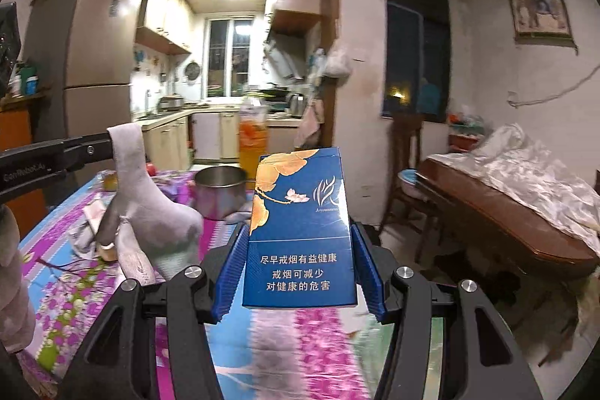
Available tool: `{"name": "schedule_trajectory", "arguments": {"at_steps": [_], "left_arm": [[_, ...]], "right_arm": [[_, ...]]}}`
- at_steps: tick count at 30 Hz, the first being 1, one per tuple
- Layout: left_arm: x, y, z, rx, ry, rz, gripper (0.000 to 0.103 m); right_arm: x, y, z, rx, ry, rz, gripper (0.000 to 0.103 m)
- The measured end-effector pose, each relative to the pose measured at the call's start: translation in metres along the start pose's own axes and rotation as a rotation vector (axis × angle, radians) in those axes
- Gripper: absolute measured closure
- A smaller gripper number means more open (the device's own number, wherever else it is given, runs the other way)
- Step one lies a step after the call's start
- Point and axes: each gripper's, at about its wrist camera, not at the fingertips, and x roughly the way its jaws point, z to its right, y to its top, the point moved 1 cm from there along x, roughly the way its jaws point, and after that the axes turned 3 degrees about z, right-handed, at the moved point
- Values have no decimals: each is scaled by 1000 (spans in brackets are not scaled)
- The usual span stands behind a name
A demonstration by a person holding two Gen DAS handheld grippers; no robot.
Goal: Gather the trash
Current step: 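Carry the glove and cigarette pack over the green bin with both tools, then open both tools to drop the glove and pack into the bin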
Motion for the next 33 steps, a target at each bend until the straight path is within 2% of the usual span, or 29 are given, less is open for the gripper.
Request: {"name": "schedule_trajectory", "arguments": {"at_steps": [5, 12, 18, 25, 29, 33], "left_arm": [[21, 6, 31, 20, -63, -10, 101], [54, 13, 82, 52, -168, -34, 101], [82, 12, 129, 84, -244, -64, 101], [122, -5, 180, 132, -297, -146, 101], [141, -17, 201, 170, -305, -195, 101], [155, -28, 210, 185, -296, -238, 100]], "right_arm": [[-4, -3, 55, 30, -78, -20, 47], [-7, -19, 112, 61, -168, -72, 47], [-1, -39, 167, 106, -220, -166, 47], [17, -71, 226, 184, -203, -342, 47], [33, -89, 249, 225, -183, -436, 47], [42, -99, 255, 230, -189, -483, 47]]}}
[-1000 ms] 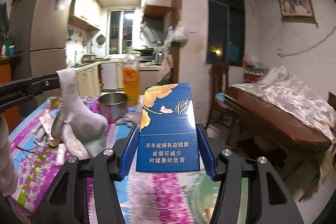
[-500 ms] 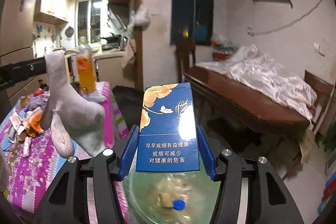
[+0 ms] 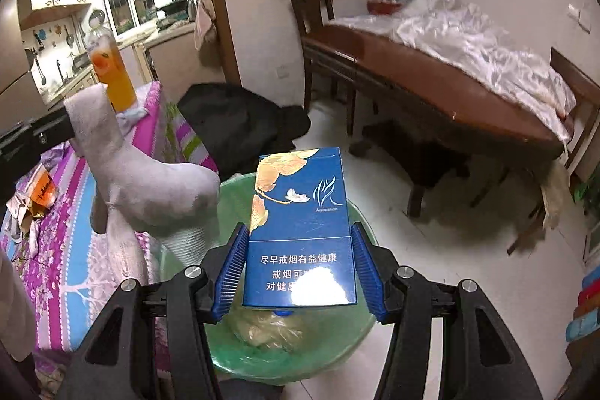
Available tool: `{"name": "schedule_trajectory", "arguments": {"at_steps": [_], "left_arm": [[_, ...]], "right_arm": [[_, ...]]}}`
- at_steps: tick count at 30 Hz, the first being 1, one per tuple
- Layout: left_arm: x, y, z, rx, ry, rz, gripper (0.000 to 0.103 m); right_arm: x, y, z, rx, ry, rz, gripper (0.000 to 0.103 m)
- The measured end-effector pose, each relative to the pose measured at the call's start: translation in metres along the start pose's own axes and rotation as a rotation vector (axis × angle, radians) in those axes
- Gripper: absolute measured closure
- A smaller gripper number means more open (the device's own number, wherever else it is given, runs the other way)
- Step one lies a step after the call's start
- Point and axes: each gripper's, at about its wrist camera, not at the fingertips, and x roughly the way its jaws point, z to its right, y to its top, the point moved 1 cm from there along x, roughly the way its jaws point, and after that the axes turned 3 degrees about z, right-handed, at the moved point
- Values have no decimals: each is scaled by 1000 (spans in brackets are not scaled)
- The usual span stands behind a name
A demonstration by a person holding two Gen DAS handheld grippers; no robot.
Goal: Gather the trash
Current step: 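Open both tools to drop the glove and pack into the bin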
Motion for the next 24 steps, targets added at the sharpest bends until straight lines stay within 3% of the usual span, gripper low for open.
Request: {"name": "schedule_trajectory", "arguments": {"at_steps": [13, 18, 19, 20, 22, 24], "left_arm": [[13, -6, 6, -3, 10, -34, 100], [19, -5, 3, -25, 27, -49, 96], [20, -6, 0, -39, 34, -60, 84], [21, -6, -3, -46, 38, -63, 64], [20, -7, -8, -54, 58, -45, 42], [19, -7, -9, -57, 53, -50, 41]], "right_arm": [[2, -8, -13, 0, 8, -11, 47], [-1, -7, -13, 5, -3, 7, 46], [-2, -6, -12, 11, -3, 10, 45], [-3, -6, -11, 16, -2, 16, 40], [-6, -6, -10, 20, -4, 23, 40], [-6, -6, -10, 24, -4, 24, 39]]}}
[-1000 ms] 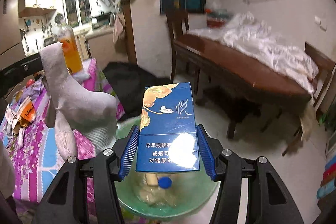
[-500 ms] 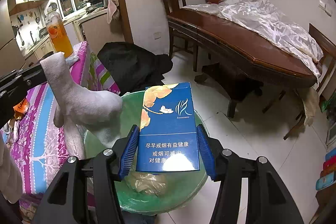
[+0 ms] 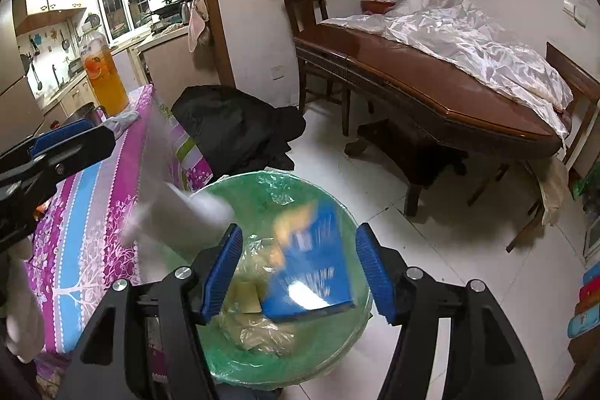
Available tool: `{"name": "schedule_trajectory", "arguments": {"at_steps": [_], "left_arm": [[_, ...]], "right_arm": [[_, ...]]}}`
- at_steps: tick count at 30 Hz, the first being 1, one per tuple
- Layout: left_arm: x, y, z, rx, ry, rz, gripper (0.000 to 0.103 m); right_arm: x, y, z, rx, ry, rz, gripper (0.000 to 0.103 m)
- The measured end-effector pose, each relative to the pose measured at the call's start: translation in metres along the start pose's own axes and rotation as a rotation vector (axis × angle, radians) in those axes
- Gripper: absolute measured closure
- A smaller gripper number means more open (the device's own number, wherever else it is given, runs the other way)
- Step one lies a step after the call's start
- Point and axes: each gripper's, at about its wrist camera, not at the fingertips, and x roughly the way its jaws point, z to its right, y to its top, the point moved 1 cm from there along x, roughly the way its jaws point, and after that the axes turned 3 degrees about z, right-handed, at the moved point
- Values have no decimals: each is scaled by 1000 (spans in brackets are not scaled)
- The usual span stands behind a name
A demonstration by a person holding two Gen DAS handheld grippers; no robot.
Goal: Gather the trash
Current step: 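Open both tools to drop the glove and pack into the bin, then move both tools back over the table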
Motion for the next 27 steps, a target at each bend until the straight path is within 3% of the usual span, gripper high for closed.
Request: {"name": "schedule_trajectory", "arguments": {"at_steps": [16, 21, 27], "left_arm": [[-8, -8, -15, -36, 0, -7, 41], [-33, -29, -49, -84, 41, -1, 40], [-79, -67, -118, -175, 160, 7, 39]], "right_arm": [[-15, 1, -14, -14, 19, 39, 39], [-30, -4, -47, -52, 95, 93, 36], [-40, -8, -115, -136, 218, 134, 36]]}}
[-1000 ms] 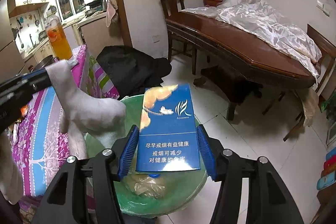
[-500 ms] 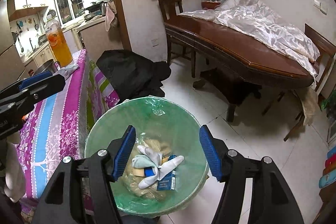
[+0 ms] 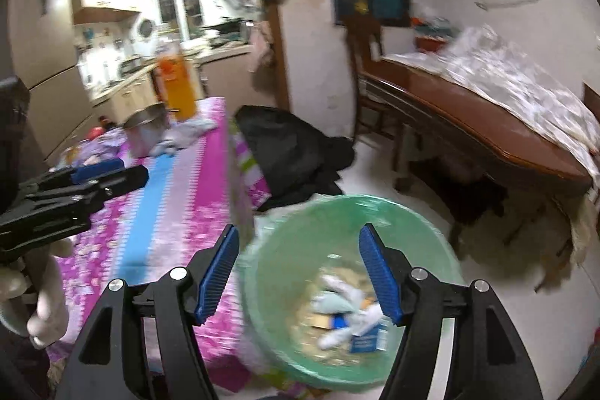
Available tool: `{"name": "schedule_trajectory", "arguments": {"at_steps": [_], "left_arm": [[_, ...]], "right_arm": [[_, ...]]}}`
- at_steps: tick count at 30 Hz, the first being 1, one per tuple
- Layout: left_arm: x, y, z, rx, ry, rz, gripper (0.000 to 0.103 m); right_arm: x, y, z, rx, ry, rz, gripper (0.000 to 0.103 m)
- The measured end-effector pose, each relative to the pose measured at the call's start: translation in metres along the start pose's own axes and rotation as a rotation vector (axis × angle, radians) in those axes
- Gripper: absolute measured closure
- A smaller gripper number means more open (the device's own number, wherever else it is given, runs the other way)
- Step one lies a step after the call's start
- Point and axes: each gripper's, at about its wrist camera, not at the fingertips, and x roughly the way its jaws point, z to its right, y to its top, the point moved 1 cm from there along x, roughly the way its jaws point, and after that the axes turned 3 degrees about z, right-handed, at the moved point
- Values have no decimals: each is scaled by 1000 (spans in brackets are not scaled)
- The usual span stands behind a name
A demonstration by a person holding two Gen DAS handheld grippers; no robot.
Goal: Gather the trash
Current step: 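Move both tools back over the table, then grasp the white paper box with the left tool while the right tool grasps the wrapped white bundle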
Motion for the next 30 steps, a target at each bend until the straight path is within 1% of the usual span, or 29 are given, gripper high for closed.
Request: {"name": "schedule_trajectory", "arguments": {"at_steps": [3, 5, 6, 9, 12, 13, 16, 17, 19, 20, 22, 27, 30], "left_arm": [[-18, -12, -44, -49, 72, 2, 39], [-34, -24, -84, -97, 142, -1, 39], [-39, -28, -99, -122, 164, -5, 39], [-66, -48, -163, -238, 241, -8, 39], [-92, -67, -229, -387, 311, 4, 39], [-101, -75, -257, -466, 317, 10, 39], [-110, -91, -315, -646, 304, 13, 39], [-109, -94, -328, -685, 297, 13, 40], [-107, -98, -347, -735, 296, 12, 40], [-103, -99, -356, -757, 283, 8, 40], [-93, -97, -364, -779, 280, -9, 40], [-74, -99, -368, -779, 251, -27, 40], [-69, -95, -368, -777, 238, -10, 40]], "right_arm": [[6, 4, -38, -38, 74, 10, 36], [14, 5, -67, -70, 125, 5, 36], [17, 5, -78, -81, 146, 3, 36], [30, 3, -115, -112, 205, -12, 36], [45, -1, -154, -145, 259, -38, 36], [48, -3, -166, -156, 275, -45, 36], [57, -8, -202, -188, 319, -62, 36], [58, -9, -210, -195, 328, -65, 36], [62, -12, -227, -212, 344, -75, 36], [65, -13, -233, -218, 349, -80, 36], [69, -15, -241, -224, 350, -88, 36], [78, -15, -250, -238, 353, -105, 36], [86, -18, -266, -248, 392, -129, 36]]}}
